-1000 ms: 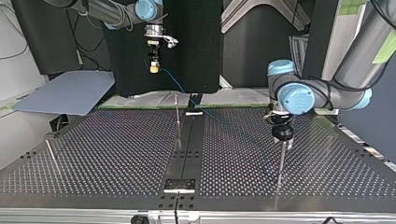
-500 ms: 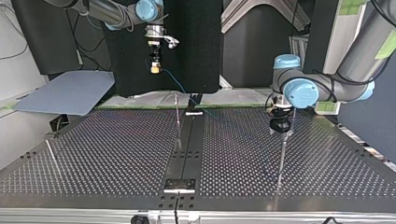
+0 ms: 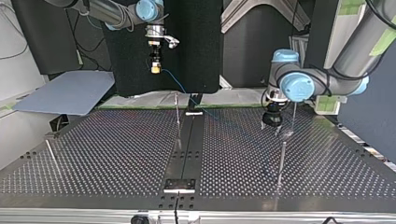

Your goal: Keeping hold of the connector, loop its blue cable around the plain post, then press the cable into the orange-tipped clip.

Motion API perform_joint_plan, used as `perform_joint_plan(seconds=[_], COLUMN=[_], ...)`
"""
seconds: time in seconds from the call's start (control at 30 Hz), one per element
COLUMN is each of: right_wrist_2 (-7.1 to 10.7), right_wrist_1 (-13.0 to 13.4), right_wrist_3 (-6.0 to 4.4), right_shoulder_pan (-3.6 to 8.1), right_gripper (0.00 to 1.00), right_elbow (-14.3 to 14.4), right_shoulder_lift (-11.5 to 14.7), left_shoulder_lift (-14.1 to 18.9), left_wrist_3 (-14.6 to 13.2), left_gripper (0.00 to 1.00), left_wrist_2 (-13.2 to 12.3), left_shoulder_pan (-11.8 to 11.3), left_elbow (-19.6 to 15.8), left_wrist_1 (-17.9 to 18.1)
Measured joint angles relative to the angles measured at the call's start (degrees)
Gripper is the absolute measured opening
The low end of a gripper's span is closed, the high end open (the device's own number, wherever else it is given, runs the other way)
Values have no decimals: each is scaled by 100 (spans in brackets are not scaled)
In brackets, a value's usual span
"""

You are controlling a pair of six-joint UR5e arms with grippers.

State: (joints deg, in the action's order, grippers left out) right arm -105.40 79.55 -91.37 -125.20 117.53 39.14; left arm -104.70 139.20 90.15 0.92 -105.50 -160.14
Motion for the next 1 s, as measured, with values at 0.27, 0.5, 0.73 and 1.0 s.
perform_joint_plan(seconds=[0.27,0.5,0.73,1.0], right_wrist_2=[10,39,61,63], right_wrist_1=[-17,-26,-26,-40], right_wrist_3=[-15,-41,-64,-76], right_shoulder_pan=[-1,-1,-7,-7], right_gripper=[0,0,0,0], right_elbow=[-2,-1,2,1], right_shoulder_lift=[-1,0,-3,-2], left_shoulder_lift=[-2,-4,185,588], left_wrist_3=[36,-52,-341,-725], left_gripper=[100,100,100,100], left_wrist_2=[199,297,476,844], left_shoulder_pan=[-36,-61,-131,-215], left_elbow=[-267,-382,-691,-969], left_wrist_1=[102,101,-54,-274])
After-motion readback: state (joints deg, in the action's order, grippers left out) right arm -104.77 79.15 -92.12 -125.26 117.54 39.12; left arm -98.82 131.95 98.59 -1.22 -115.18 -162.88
